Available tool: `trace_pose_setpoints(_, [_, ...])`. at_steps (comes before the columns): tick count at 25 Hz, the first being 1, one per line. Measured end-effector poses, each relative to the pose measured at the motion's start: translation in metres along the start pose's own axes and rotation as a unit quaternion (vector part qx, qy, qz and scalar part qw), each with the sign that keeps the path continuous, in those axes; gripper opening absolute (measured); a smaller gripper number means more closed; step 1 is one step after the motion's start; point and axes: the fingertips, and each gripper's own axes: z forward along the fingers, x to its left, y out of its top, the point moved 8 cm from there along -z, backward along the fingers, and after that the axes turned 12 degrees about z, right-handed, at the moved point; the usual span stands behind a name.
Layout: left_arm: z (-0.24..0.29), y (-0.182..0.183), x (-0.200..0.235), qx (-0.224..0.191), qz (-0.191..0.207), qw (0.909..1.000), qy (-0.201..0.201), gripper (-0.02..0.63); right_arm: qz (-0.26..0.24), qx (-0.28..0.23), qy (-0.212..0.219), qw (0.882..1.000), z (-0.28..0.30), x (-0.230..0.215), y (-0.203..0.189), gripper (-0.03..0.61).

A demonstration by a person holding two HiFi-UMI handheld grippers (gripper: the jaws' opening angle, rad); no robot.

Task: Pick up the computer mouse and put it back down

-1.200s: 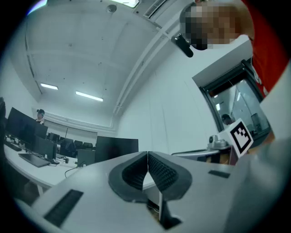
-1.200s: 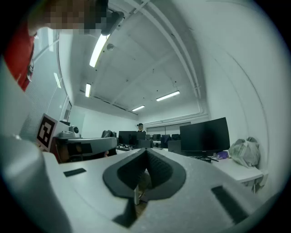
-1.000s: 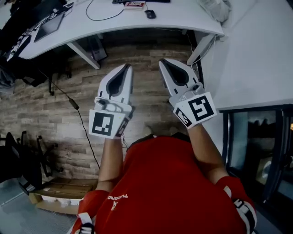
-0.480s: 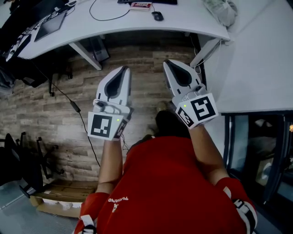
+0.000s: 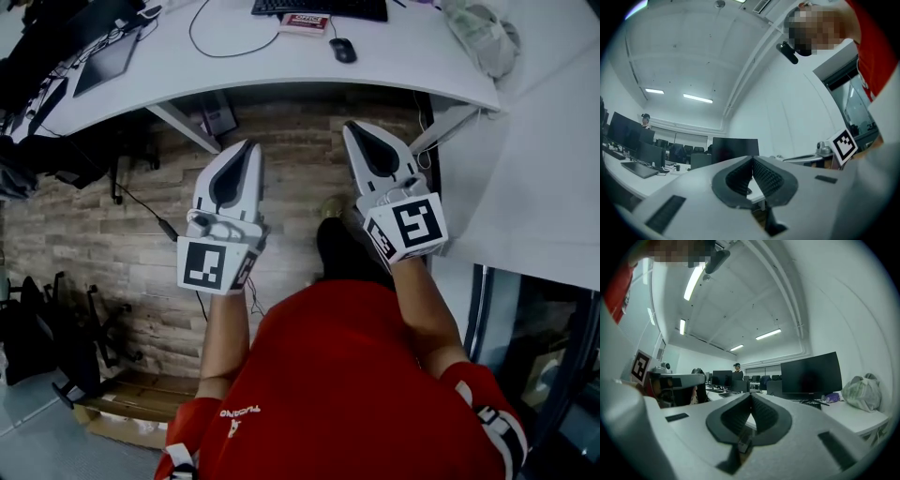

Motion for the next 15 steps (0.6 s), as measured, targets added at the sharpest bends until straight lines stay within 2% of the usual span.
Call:
trace_pose_setpoints(5, [0.077,-0.023,0.035,0.005,0.015,0.9999,0.003,0.01,0.002,0.009,-0.015,1.0,0.064,-0.061,-0.006,0.005])
trace_pose_setpoints(10, [0.15,-0.051,0.064,0.02,0.012,0.9997,0.006,0.01,0.011,0.032,-0.028,0.999,0.121,-0.12,-0.011,0.005])
trace_pose_setpoints(15, [0.203,-0.071,0.088,0.026,0.011,0.9995,0.011,0.01,0.005,0.061,-0.04,0.997,0.167,-0.164,-0.016,0.006])
